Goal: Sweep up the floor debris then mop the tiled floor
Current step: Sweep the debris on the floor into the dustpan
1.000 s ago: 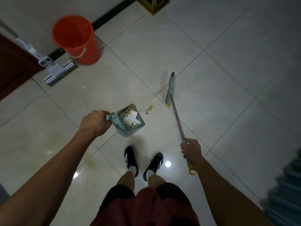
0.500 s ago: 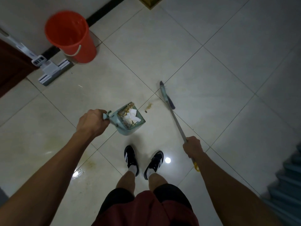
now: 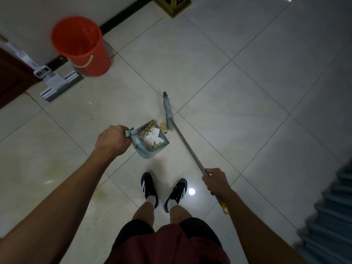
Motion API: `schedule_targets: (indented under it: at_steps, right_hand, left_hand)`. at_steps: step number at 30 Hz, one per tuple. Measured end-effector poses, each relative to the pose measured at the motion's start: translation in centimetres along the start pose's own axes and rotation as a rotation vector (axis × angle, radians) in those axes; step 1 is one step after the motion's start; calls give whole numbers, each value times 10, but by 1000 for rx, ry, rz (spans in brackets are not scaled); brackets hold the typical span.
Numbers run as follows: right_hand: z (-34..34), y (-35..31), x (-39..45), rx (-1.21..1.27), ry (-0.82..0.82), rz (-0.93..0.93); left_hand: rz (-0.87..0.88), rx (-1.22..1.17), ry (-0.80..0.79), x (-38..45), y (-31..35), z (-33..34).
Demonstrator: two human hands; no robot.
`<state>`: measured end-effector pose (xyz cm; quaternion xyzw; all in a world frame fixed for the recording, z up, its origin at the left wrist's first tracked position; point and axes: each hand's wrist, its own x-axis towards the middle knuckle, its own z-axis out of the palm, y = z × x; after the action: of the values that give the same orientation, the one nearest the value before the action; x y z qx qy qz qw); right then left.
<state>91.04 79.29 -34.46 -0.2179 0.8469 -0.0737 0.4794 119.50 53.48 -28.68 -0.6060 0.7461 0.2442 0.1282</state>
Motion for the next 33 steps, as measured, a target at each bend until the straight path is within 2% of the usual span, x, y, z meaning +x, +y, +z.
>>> schedule_targets:
  at_steps: [11, 18, 27, 33]
  right_hand:
    - [7, -31, 28, -418, 95, -148]
    - [21, -48, 38, -433, -33, -133]
    - [42, -43, 12, -3, -246, 44]
    - [32, -40, -10, 167, -255, 112]
  left_hand:
    - [-114, -25, 18, -4, -30, -3]
    - [-118, -34, 20, 6, -33, 1]
    - [-113, -56, 36, 1, -32, 2]
    - [-126, -90, 19, -11, -49, 1]
